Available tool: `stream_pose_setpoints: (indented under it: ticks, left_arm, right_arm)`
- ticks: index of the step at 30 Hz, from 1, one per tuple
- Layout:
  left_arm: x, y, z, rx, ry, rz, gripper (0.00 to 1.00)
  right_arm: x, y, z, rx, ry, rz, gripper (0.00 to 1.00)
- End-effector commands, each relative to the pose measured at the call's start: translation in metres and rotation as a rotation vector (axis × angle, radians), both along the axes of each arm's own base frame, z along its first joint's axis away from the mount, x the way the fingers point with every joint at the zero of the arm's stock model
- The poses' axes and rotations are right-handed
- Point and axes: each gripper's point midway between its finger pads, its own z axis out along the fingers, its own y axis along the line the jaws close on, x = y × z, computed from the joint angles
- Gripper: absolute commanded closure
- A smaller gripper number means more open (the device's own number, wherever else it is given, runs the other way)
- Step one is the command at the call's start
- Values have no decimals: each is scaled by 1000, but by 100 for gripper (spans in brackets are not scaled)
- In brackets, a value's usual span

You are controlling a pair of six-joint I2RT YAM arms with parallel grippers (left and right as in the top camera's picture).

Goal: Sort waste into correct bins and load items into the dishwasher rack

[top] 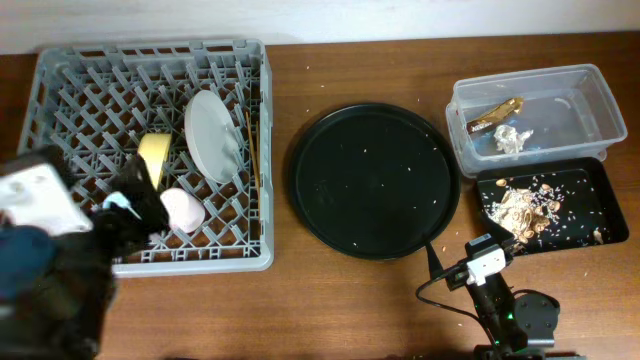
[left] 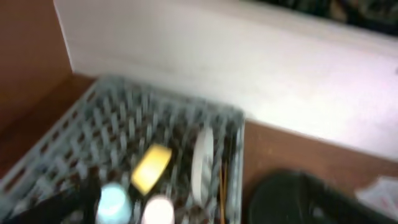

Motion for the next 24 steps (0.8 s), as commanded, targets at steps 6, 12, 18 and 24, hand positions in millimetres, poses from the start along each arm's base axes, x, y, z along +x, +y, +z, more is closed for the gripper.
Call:
stream_pose_setpoints:
  ticks: [6, 12, 18, 24]
  left_arm:
    - [-6, 6, -152, 21, -169, -21, 1]
    - [4, 1, -212, 19, -370, -46, 1]
    - [17, 0, -276, 17, -275, -48, 1]
    - [17, -1, -279, 16, -265, -55, 1]
  right_arm:
    - [0, 0, -3, -3, 2, 1, 2]
    - [0, 0, -3, -3, 2, 1, 1]
    - [0, 0, -3, -3, 2, 1, 2]
    - [0, 0, -3, -3, 2, 1, 2]
